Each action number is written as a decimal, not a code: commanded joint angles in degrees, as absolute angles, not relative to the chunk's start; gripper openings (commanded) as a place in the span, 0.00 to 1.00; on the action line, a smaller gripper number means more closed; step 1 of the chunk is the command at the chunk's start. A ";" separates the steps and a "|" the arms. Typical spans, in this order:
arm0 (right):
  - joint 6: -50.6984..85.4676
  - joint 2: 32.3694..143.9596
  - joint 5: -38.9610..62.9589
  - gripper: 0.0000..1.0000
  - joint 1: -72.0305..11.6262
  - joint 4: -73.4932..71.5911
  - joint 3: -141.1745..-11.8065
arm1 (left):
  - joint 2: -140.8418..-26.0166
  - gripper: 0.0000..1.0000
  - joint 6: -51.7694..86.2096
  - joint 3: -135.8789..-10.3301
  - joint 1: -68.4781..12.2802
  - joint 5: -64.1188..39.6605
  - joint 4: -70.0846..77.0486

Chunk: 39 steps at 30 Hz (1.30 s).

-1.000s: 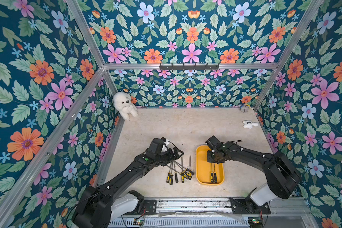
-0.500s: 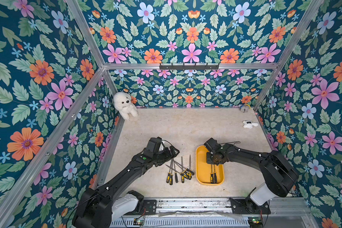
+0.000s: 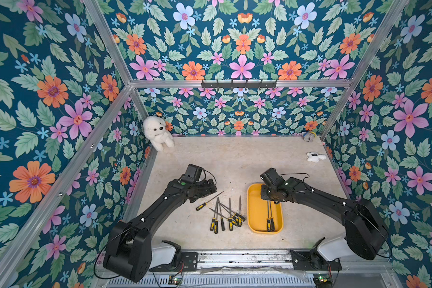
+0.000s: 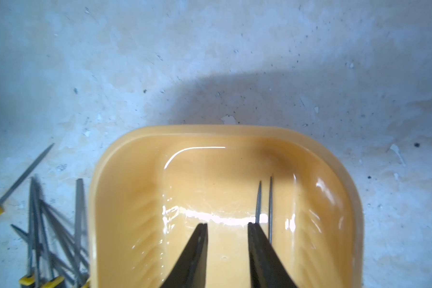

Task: Put the file tool into the storage box
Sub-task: Place the file tool in the storage box, then pick up the file tool from the center of the board.

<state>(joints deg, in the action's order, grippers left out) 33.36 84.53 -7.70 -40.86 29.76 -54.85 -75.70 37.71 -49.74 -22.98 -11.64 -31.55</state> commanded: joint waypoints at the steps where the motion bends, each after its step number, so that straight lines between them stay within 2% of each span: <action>1: 32.79 84.22 -7.67 0.34 -40.95 31.53 -56.30 | -79.50 0.89 30.10 -52.35 -23.13 -4.23 -42.47; 11: 33.62 84.50 -4.97 0.33 -40.94 30.15 -56.69 | -88.27 0.60 25.97 -51.52 -24.87 -1.87 -46.33; 25: 34.54 84.95 -3.25 0.32 -40.96 28.90 -56.21 | -94.33 0.56 24.55 -51.97 -24.96 -1.49 -41.31; 34: 34.95 85.17 -2.81 0.31 -40.96 28.36 -55.82 | -95.52 0.53 22.59 -52.14 -24.96 -6.22 -39.95; 37: 34.96 85.38 -2.90 0.32 -40.93 28.13 -55.83 | -94.80 0.56 22.46 -52.01 -25.00 -7.91 -40.13; 39: 34.89 85.69 -2.81 0.31 -40.95 28.39 -56.20 | -93.63 0.64 22.79 -52.12 -24.96 -8.11 -41.45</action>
